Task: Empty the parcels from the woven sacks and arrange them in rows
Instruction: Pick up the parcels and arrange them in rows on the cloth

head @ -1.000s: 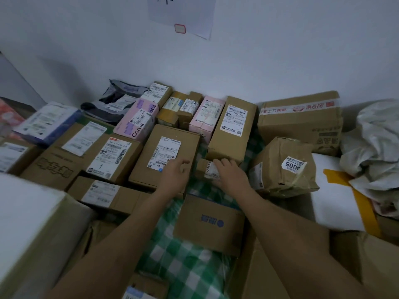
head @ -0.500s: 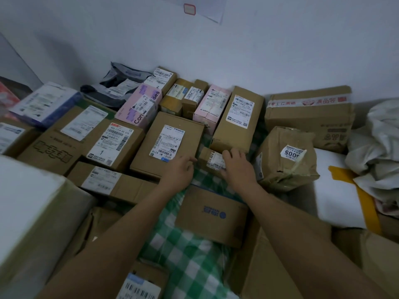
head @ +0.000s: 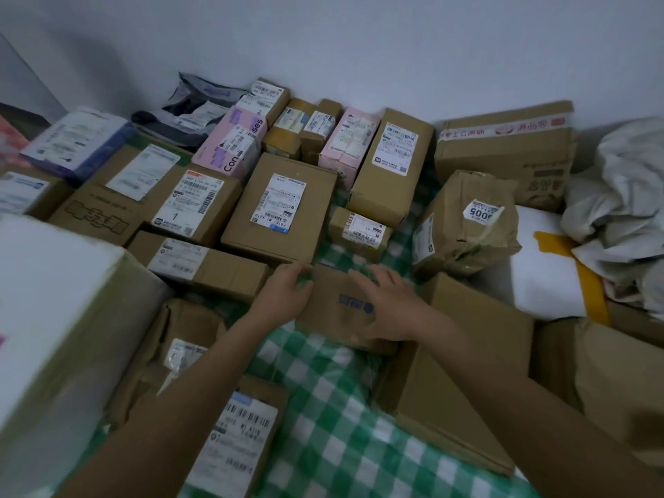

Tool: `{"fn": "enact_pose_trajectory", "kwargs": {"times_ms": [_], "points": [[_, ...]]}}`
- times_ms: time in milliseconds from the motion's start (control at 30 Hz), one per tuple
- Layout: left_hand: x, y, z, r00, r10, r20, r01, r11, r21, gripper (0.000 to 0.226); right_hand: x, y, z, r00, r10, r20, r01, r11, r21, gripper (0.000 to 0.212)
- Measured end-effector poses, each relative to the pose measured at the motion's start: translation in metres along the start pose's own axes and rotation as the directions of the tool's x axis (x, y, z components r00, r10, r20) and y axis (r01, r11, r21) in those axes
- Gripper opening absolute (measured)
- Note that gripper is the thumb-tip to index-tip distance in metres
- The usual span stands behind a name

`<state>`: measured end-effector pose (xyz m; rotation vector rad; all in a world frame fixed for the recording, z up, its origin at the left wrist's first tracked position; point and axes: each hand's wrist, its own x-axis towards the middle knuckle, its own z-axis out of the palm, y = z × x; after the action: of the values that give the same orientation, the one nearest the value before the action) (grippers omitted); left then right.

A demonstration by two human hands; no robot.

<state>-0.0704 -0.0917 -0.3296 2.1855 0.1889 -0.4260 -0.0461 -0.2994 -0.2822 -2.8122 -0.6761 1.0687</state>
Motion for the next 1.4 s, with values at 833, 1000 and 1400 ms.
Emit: {"fn": "enact_pose_trajectory", "kwargs": {"times_ms": [833, 1000, 1400], "points": [[-0.09, -0.002, -0.01, 0.984, -0.151, -0.094, 0.117, 0.949, -0.292, 0.042, -0.012, -0.018, 0.014, 0.992, 0.101, -0.073, -0.09, 0.987, 0.133, 0.133], [-0.093, 0.011, -0.021, 0.975, -0.212, -0.059, 0.162, 0.874, -0.459, 0.047, -0.03, -0.016, -0.002, 0.995, 0.057, -0.083, 0.007, 0.786, 0.618, 0.139], [-0.094, 0.038, -0.016, 0.966, 0.015, 0.258, 0.17, 0.716, -0.678, 0.1, -0.066, -0.028, -0.003, 0.999, -0.045, -0.022, 0.028, 0.15, 0.988, 0.095]]}}
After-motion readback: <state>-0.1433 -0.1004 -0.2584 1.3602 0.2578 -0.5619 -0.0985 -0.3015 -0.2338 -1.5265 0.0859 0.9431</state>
